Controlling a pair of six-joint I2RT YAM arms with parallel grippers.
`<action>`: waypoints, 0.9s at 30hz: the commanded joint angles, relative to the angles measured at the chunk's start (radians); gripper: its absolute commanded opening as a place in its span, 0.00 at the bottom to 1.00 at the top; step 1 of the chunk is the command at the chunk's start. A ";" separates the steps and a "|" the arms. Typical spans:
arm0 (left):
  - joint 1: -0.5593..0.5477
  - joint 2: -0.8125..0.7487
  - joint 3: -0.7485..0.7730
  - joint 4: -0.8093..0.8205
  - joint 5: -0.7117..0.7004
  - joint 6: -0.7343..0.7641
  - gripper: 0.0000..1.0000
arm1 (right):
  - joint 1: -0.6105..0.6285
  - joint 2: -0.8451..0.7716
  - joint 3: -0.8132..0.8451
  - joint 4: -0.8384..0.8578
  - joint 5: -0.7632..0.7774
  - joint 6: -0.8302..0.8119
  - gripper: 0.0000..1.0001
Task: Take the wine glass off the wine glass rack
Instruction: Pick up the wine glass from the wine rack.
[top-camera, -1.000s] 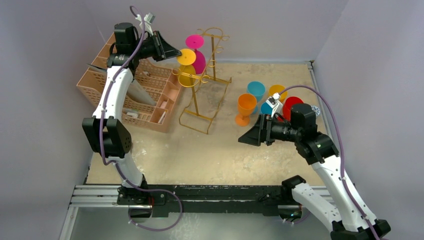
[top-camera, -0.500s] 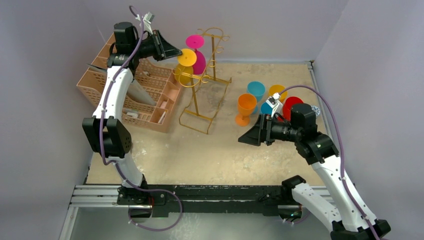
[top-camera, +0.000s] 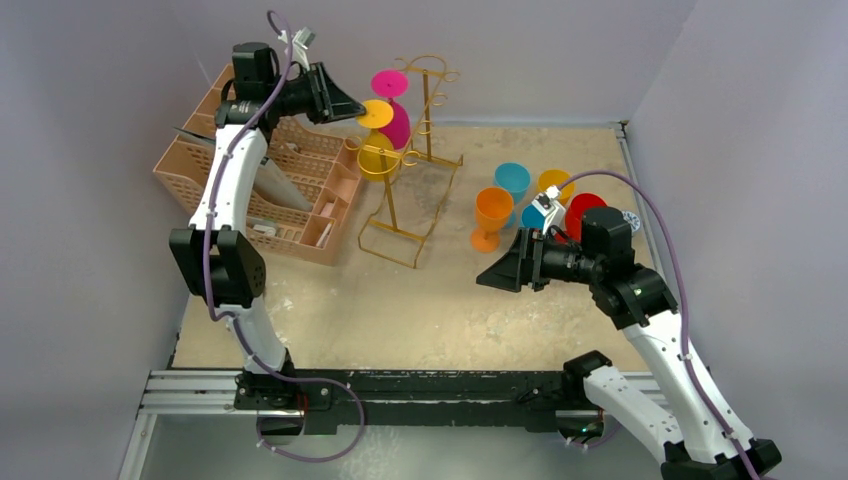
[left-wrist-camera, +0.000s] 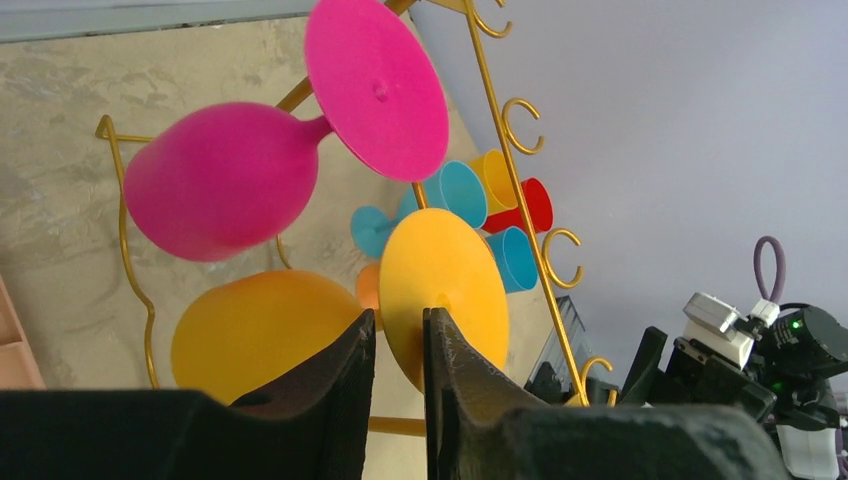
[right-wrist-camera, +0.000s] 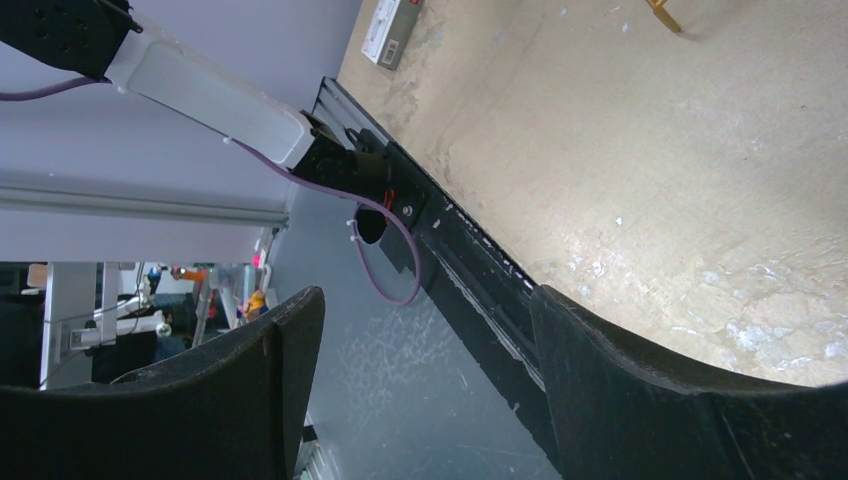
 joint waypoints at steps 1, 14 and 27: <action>0.006 0.003 0.054 -0.063 0.023 0.075 0.20 | -0.002 -0.003 -0.004 -0.005 -0.007 -0.002 0.78; 0.007 -0.023 0.062 -0.035 0.009 0.049 0.00 | -0.001 -0.007 -0.011 -0.007 0.001 0.003 0.78; 0.050 -0.015 0.028 0.198 0.082 -0.238 0.00 | -0.002 -0.010 -0.016 -0.011 -0.006 0.019 0.78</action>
